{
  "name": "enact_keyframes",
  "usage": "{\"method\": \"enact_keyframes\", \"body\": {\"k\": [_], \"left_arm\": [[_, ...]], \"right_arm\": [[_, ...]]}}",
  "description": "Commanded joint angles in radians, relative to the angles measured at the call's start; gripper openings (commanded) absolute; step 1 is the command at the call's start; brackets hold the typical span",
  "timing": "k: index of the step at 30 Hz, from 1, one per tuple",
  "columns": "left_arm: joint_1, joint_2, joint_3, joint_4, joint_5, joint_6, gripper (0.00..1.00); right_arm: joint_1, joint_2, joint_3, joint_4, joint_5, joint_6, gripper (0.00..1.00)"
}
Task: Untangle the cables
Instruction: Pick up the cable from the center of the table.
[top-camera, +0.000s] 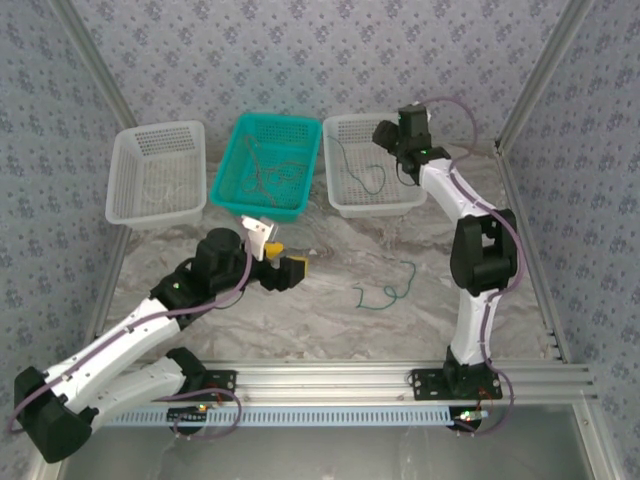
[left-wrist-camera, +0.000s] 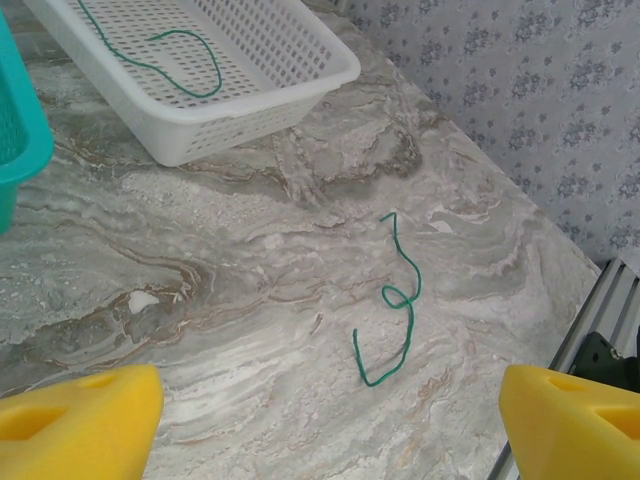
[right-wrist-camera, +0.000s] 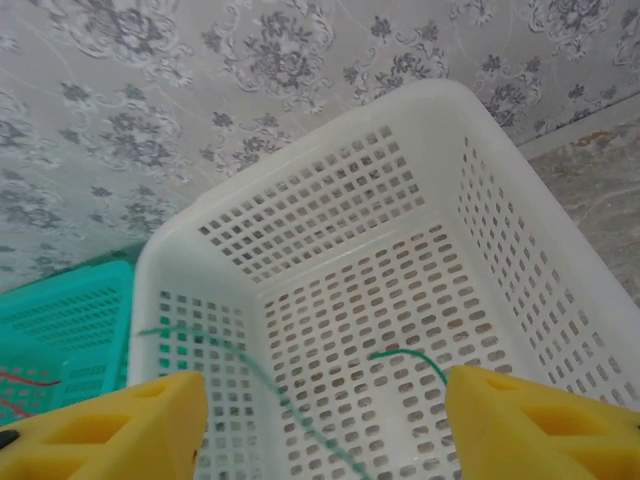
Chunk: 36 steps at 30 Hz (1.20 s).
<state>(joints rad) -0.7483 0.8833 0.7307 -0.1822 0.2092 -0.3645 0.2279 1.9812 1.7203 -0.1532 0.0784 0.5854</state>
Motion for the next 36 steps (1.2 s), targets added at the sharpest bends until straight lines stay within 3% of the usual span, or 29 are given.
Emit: {"method": "enact_keyframes", "body": {"k": [1,5,9,14,18,21,26,36], "left_arm": [[-0.008,0.022,0.043,0.022,0.001,-0.002,0.88],[-0.014,0.074,0.060,0.065,0.022,-0.028,0.88],[-0.037,0.163,0.107,0.051,-0.002,-0.036,0.86],[-0.136,0.362,0.208,-0.013,-0.070,-0.023,0.84],[-0.204,0.570,0.322,-0.036,-0.048,-0.029,0.81],[-0.231,0.737,0.440,-0.121,-0.052,-0.021,0.78],[-0.264,0.931,0.590,-0.268,-0.073,0.002,0.70],[-0.273,1.038,0.610,-0.257,-0.036,-0.021,0.45]], "right_arm": [[-0.009,-0.127,-0.019,-0.027,-0.121,-0.025,0.68],[-0.007,-0.295,-0.182,-0.020,-0.218,-0.019,0.70],[0.005,-0.522,-0.432,-0.028,-0.218,-0.023,0.70],[0.027,-0.842,-0.794,-0.117,-0.051,0.035,0.70],[0.021,-0.999,-0.966,-0.249,0.071,0.132,0.74],[-0.006,-0.990,-1.033,-0.305,0.071,0.149,0.76],[-0.095,-0.881,-1.052,-0.293,-0.096,0.134,0.77],[-0.126,-0.799,-1.077,-0.249,-0.164,0.139,0.78]]}}
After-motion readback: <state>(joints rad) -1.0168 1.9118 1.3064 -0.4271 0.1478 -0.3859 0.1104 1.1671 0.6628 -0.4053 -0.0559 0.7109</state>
